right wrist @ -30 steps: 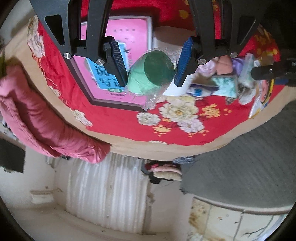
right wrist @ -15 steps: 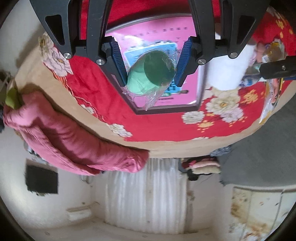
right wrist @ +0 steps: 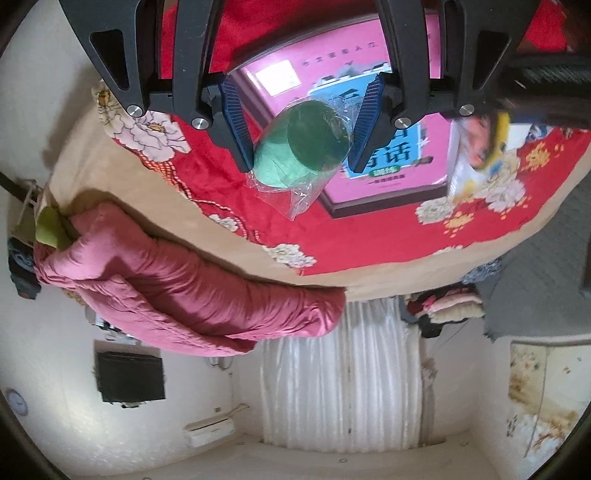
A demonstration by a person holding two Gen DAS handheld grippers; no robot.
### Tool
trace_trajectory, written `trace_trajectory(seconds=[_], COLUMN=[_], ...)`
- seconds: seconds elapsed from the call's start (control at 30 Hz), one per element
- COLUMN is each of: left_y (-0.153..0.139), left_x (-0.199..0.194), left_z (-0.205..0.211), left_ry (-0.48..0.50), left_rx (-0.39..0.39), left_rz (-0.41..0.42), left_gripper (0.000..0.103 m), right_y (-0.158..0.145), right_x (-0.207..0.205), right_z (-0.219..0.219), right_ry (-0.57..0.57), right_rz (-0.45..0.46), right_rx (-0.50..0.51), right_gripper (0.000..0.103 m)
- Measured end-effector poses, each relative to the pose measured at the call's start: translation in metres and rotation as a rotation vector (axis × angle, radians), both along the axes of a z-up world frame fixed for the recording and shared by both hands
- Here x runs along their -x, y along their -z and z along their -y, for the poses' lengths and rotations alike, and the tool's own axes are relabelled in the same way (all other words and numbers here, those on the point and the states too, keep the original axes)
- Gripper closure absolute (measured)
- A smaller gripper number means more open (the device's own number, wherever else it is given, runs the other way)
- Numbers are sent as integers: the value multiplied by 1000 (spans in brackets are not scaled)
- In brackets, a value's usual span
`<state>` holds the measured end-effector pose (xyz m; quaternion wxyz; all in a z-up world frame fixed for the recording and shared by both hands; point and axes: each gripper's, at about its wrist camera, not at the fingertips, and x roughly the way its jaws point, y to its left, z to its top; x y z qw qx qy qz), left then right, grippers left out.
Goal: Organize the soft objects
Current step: 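Carry both items into the pink tray and open both tools to release them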
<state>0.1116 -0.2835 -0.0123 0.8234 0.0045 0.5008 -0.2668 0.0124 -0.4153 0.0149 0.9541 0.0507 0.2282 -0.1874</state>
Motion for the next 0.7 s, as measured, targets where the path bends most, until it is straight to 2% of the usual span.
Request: trace_trajectory(seconds=[0.17,0.3,0.37,0.5,0.7], left_y=[26,38,41,50,54], left_x=[-4,2,2,5,8], left_z=[19,32,36,47,49], left_ry=[38,88,98,149,166], left_rx=[-79,-180,-204,-302,-318], left_rz=[-64,-30,-29,1,15], left_gripper=[43,43,43,42,42], right_y=[1,6,9,19,36], right_x=[4,3,-1,-13,-34], right_z=[17,23,27,29,21], right_ry=[57,65,57,17,-60], right_rz=[16,-1,-20,-69,-176], right_rx=[-22,-32,-52,-73,-90], right_gripper=[48,48,48,48,48])
